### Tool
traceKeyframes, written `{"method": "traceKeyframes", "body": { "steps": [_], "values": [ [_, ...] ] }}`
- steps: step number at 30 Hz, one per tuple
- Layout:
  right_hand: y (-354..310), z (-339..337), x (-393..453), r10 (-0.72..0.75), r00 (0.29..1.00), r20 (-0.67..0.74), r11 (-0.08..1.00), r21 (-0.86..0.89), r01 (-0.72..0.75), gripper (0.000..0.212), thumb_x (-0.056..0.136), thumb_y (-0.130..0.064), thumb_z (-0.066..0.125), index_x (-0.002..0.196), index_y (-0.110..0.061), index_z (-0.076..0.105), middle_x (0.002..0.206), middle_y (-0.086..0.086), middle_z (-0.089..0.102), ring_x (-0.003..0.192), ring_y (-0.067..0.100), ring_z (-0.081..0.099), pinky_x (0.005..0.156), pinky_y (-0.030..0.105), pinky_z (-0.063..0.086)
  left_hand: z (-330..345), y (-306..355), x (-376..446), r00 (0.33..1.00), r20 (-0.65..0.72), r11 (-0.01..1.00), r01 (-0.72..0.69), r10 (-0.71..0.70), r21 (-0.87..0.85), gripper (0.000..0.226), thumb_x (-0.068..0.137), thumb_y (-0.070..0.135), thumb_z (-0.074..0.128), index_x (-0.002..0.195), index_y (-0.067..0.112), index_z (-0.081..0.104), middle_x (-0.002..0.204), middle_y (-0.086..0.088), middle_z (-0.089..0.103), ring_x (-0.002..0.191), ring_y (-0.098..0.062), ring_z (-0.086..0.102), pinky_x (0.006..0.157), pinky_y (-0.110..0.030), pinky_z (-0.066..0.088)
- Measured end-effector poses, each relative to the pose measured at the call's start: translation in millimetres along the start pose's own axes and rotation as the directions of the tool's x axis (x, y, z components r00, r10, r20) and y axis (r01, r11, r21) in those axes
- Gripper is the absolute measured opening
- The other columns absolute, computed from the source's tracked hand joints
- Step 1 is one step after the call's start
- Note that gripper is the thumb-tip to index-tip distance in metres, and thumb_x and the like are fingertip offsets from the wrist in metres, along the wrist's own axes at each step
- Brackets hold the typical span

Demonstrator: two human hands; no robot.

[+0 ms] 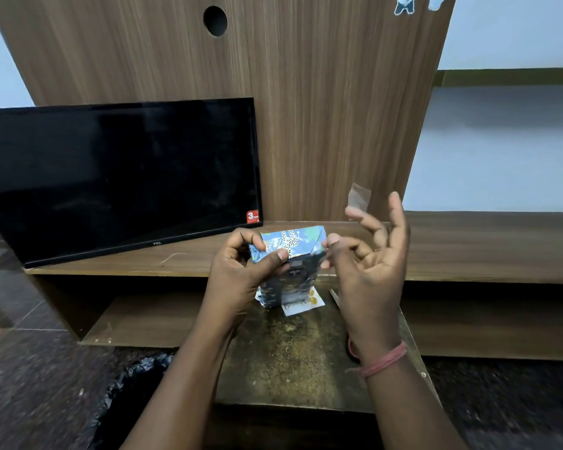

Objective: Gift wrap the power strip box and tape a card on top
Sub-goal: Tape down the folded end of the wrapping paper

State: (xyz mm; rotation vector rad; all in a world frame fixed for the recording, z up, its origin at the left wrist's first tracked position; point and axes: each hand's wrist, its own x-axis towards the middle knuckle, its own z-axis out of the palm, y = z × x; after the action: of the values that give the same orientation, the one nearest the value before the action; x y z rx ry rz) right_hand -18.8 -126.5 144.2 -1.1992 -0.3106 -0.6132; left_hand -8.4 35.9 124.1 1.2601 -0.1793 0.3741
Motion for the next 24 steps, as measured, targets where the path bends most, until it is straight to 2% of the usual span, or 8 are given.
{"method": "traceKeyframes", "body": {
  "steps": [2, 5, 7, 10, 13, 17, 20, 24],
  "values": [
    [-1.5, -1.4, -1.7, 0.167, 0.985, -0.042, 0.979, 0.126, -0.16, 0.083, 0.09, 0.005, 0.068, 0.154, -0.027, 0.026, 0.113, 0.011, 0.07, 0.067, 0.02, 0.063, 0.047, 0.029, 0.051, 0.1, -1.3, -0.1, 1.0, 0.0, 1.0, -0.005, 0.005, -0.014, 0.033, 0.074, 0.004, 0.084, 0.079, 0.016, 0.053, 0.093, -0.011, 0.062, 0.098, -0.035, 0.072, 0.075, -0.036, 0.064],
    [1.6, 1.2, -11.8, 0.323, 0.946, -0.025, 0.941, 0.114, -0.318, 0.079, 0.089, 0.001, 0.071, 0.152, -0.021, 0.03, 0.094, 0.014, 0.074, 0.053, 0.016, 0.059, 0.038, 0.026, 0.042, 3.7, -2.9, -1.9, 1.0, 0.013, 1.0, -0.014, 0.014, 0.026, 0.034, 0.081, -0.004, 0.08, 0.084, 0.012, 0.051, 0.087, -0.002, 0.064, 0.088, -0.027, 0.072, 0.078, -0.04, 0.063],
    [2.6, 5.3, -18.1, 0.347, 0.938, -0.006, 0.935, 0.078, -0.345, 0.076, 0.089, 0.001, 0.071, 0.151, -0.021, 0.032, 0.09, 0.016, 0.073, 0.049, 0.015, 0.057, 0.035, 0.025, 0.04, 5.0, -3.8, -3.8, 1.0, 0.029, 0.998, -0.009, 0.007, 0.068, 0.031, 0.084, -0.005, 0.077, 0.088, 0.01, 0.049, 0.078, 0.008, 0.064, 0.08, -0.018, 0.069, 0.083, -0.047, 0.059],
    [0.5, 10.5, -19.5, 0.349, 0.937, -0.014, 0.936, 0.048, -0.348, 0.076, 0.089, -0.001, 0.072, 0.149, -0.024, 0.033, 0.086, 0.016, 0.072, 0.049, 0.016, 0.057, 0.035, 0.026, 0.041, 5.4, -4.2, -6.3, 0.999, 0.042, 0.996, -0.001, -0.003, 0.094, 0.032, 0.084, -0.004, 0.076, 0.091, 0.009, 0.048, 0.077, 0.011, 0.064, 0.074, -0.012, 0.064, 0.082, -0.044, 0.054],
    [4.3, 14.7, -20.0, 0.362, 0.932, -0.024, 0.932, 0.003, -0.362, 0.074, 0.088, -0.005, 0.075, 0.147, -0.022, 0.033, 0.082, 0.012, 0.072, 0.05, 0.016, 0.058, 0.037, 0.027, 0.042, 6.7, -3.5, -6.8, 0.999, 0.05, 0.997, 0.007, -0.011, 0.081, 0.032, 0.084, -0.006, 0.075, 0.091, 0.009, 0.047, 0.077, 0.011, 0.066, 0.075, -0.014, 0.065, 0.083, -0.044, 0.052],
    [10.1, 18.7, -24.8, 0.391, 0.919, -0.047, 0.919, -0.026, -0.392, 0.072, 0.088, -0.009, 0.076, 0.145, -0.024, 0.034, 0.082, 0.009, 0.072, 0.05, 0.019, 0.059, 0.038, 0.026, 0.041, 4.8, -4.5, -6.7, 0.998, 0.065, 0.998, 0.018, -0.022, 0.064, 0.033, 0.083, -0.005, 0.078, 0.092, 0.009, 0.049, 0.083, 0.012, 0.065, 0.08, -0.016, 0.066, 0.089, -0.06, 0.053],
    [11.0, 19.1, -25.9, 0.403, 0.913, -0.068, 0.913, -0.038, -0.406, 0.07, 0.088, -0.009, 0.076, 0.142, -0.025, 0.035, 0.082, 0.008, 0.072, 0.051, 0.02, 0.06, 0.039, 0.026, 0.042, 2.7, -4.3, -7.0, 0.998, 0.063, 0.998, 0.015, -0.019, 0.062, 0.033, 0.079, 0.002, 0.08, 0.09, 0.011, 0.051, 0.086, 0.011, 0.063, 0.08, -0.015, 0.064, 0.087, -0.058, 0.053],
    [12.4, 18.4, -24.9, 0.419, 0.904, -0.084, 0.905, -0.042, -0.423, 0.07, 0.088, -0.007, 0.075, 0.143, -0.023, 0.035, 0.08, 0.011, 0.071, 0.048, 0.018, 0.057, 0.037, 0.025, 0.04, 5.2, -2.9, -9.2, 0.997, 0.073, 0.998, 0.034, -0.037, 0.048, 0.032, 0.078, 0.002, 0.078, 0.091, 0.01, 0.049, 0.081, 0.013, 0.066, 0.08, -0.016, 0.066, 0.092, -0.069, 0.049]
  ]
}}
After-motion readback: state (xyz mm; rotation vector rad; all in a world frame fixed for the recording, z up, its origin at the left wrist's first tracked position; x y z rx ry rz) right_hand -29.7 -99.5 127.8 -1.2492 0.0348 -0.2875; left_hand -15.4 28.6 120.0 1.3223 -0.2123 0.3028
